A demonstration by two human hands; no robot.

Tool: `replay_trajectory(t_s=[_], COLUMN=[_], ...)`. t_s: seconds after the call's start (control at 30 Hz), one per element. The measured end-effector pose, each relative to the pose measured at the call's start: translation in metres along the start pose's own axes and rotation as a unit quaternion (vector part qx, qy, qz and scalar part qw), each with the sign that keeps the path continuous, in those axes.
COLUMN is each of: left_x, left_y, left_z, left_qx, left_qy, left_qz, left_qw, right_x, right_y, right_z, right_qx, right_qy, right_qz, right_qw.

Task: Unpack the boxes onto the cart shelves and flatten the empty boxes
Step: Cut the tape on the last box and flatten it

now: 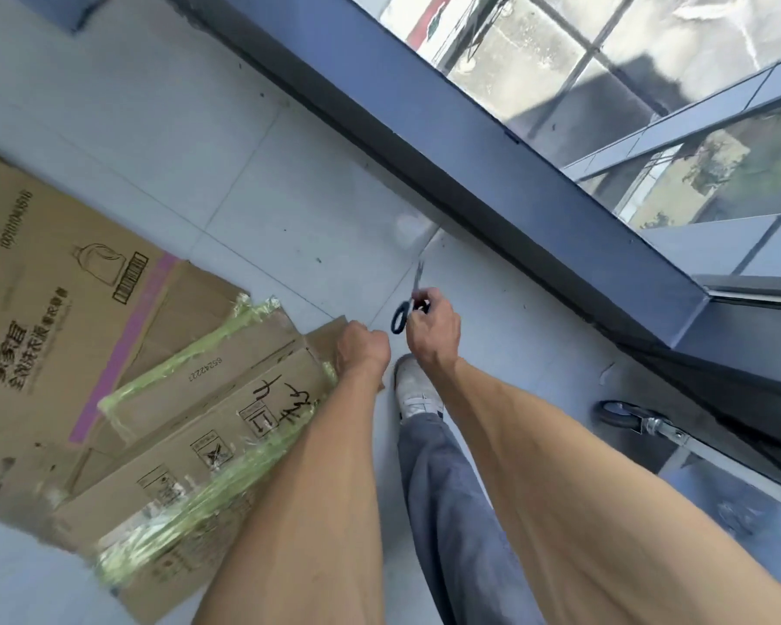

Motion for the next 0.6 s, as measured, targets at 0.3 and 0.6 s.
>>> replay_trajectory(t_s=[0.3,0.6], left_x=[0.147,0.364], left_y=[-0.103,-0.204], left_z=[0.05,0.068], left_qx=[-0.187,-0.245], left_qy=[-0.157,-0.27], left_qz=[0.274,0.27], left_qw=[0.93,0.891], right_x=[0.028,0.01], right_y=[0.053,0.13], right_z=[0.161,0.35], right_qx=[0.127,0.172], right_qy=[-0.021,-0.099], right_qz=[-0.047,0.128], right_qw=[0.991,0.972])
Point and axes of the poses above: each hand's wrist, its own z-axis away from the middle knuckle, its own y-axis out of the palm, x = y × z, the point moved 10 cm from there along -z, towards the middle knuckle, and after that the axes turned 15 degrees about -x, right-handed, at the moved point
